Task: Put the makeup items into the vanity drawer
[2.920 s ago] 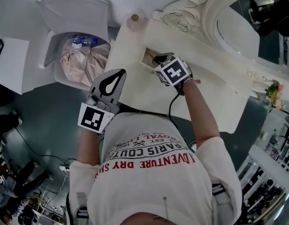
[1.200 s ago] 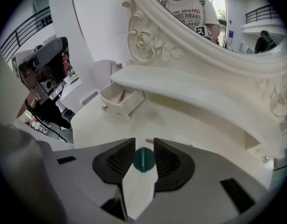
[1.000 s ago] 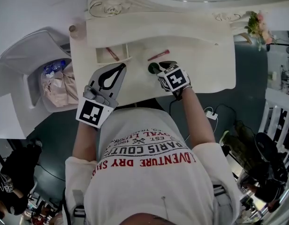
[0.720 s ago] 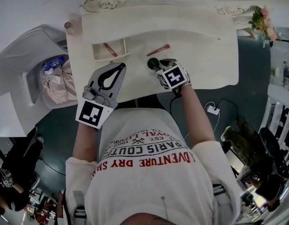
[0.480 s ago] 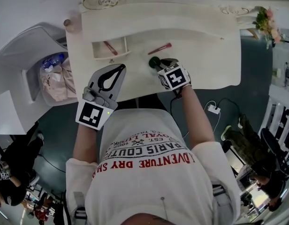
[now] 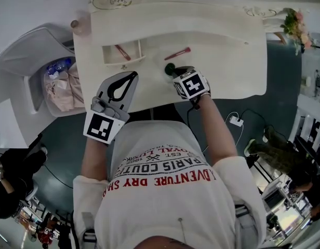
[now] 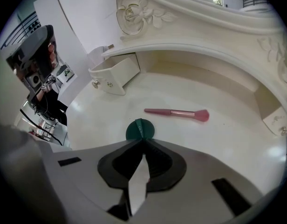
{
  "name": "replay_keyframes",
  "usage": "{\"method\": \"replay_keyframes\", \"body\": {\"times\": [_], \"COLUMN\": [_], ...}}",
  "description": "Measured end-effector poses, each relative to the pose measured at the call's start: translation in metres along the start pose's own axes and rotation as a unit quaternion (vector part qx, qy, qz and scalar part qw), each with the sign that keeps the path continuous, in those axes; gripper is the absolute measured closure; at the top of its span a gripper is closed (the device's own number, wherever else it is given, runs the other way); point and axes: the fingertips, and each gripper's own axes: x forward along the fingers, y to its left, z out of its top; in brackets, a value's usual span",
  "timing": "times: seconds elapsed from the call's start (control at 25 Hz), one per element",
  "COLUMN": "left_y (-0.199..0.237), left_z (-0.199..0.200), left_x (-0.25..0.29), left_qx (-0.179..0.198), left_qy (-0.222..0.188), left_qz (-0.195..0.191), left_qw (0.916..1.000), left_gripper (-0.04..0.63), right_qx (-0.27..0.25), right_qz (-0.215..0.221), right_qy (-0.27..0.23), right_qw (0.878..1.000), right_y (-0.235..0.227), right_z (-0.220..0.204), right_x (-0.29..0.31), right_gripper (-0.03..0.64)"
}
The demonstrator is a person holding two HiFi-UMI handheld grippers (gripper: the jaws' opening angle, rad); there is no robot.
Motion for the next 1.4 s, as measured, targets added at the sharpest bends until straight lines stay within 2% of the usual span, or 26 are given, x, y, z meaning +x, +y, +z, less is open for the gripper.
{"method": "replay_keyframes", "body": {"times": [0.32,0.6,0.84,1.2,1.4], "left_y": [0.006,0.017,0.033,0.063,0.076], "left_z": [0.010,0.032,0.043,0.031,0.019], "left_x": [-0.011,-0.034,-0.067,-0.121,-0.139], "left_qx": [0.007,0.023,0.035,0.022,0.009], "left_qy": [-0.017,-0.049,-0.063,-0.056,-0.048], "left_qz": [0.006,0.026,0.063,0.133,0.161], "left_qw": [0.9998,0.9982,0.9954,0.9893,0.9857], "left_gripper": [0.588,0.588,0.589,0.588,0.588], "right_qx": [-0.019,-0.059,-0.104,-0.170,-0.197], "right_qz": [-0.005,-0.018,-0.013,0.020,-0.004], "right_qy": [-0.019,-0.073,-0.109,-0.090,-0.066], "right_qw": [1.000,0.995,0.989,0.981,0.978], "right_y": [0.013,0.026,0.055,0.110,0.113], "right_z": [0.022,0.084,0.137,0.176,0.181], "right_x": [-0.019,-0.052,-0.063,-0.032,-0.010], "right_gripper": [0.597,0.595,0.595,0.592,0.588]}}
